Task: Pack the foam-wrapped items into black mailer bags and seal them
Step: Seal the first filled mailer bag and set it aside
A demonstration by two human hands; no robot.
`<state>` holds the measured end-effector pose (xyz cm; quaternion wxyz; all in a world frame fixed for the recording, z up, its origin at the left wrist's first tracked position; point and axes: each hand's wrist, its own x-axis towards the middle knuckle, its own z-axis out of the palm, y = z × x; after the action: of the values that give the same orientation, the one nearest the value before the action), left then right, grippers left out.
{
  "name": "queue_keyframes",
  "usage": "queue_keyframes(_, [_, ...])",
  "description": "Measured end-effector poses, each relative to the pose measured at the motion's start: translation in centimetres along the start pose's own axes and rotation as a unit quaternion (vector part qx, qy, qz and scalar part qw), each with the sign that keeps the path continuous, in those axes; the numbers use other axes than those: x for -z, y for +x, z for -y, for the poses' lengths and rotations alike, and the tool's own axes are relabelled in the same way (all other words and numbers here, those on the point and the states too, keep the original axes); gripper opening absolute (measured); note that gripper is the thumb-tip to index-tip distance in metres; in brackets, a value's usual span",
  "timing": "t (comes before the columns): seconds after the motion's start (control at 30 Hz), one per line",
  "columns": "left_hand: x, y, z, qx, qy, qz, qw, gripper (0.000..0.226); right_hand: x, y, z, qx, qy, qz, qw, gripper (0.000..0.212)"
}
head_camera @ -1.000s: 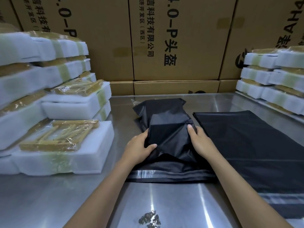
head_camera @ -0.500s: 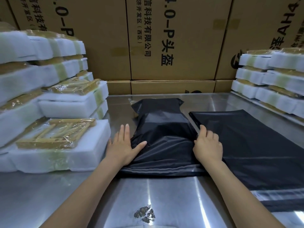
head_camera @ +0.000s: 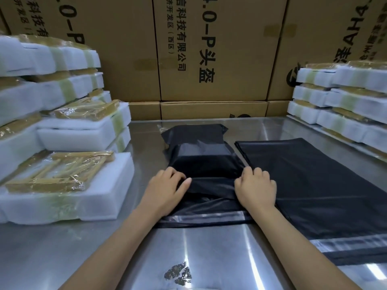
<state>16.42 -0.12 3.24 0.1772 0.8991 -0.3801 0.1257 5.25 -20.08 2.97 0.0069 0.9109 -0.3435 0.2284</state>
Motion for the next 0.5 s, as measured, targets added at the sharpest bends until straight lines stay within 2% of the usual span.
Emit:
queue_keyframes(0.07, [0.2,-0.3,-0.2,0.048,0.027,-0.011,0.998,0.047,0.2,-0.1,-0.2,-0.021,-0.011,0.002,1.0,0.024])
queue_keyframes(0.13, [0.5,-0.6,-0.9,0.056,0.077,-0.043,0.994,0.049,0.8,-0.1,0.1,-0.014,-0.001,-0.035,0.999,0.018])
queue_keyframes(0.17, [0.7,-0.6,-1.3,0.04,0.08,-0.062,0.994,0.047,1.2,-0.1,0.6,0.015,0.02,-0.064,0.998,0.014])
queue_keyframes(0.23, [1.1,0.1,-2.5,-0.021,0.027,-0.079,0.996,0.038,1.8,-0.2,2.1,0.129,0.085,-0.097,0.983,0.009])
queue_keyframes(0.3, [0.8,0.9,-4.0,-0.059,-0.017,-0.049,0.997,0.03,1.8,-0.4,3.8,0.248,0.128,-0.061,0.958,0.011])
queue_keyframes(0.33, [0.4,1.3,-4.6,-0.057,-0.029,-0.028,0.998,0.029,1.4,-0.6,4.4,0.278,0.133,-0.023,0.951,0.016])
queue_keyframes(0.4, [-0.5,1.5,-4.9,-0.025,-0.028,-0.005,0.999,0.03,0.4,-0.4,4.8,0.264,0.14,0.042,0.953,0.024])
queue_keyframes(0.5, [-1.8,1.5,-4.2,0.029,0.008,-0.019,0.999,0.036,-0.5,0.3,4.0,0.172,0.128,0.057,0.975,0.026])
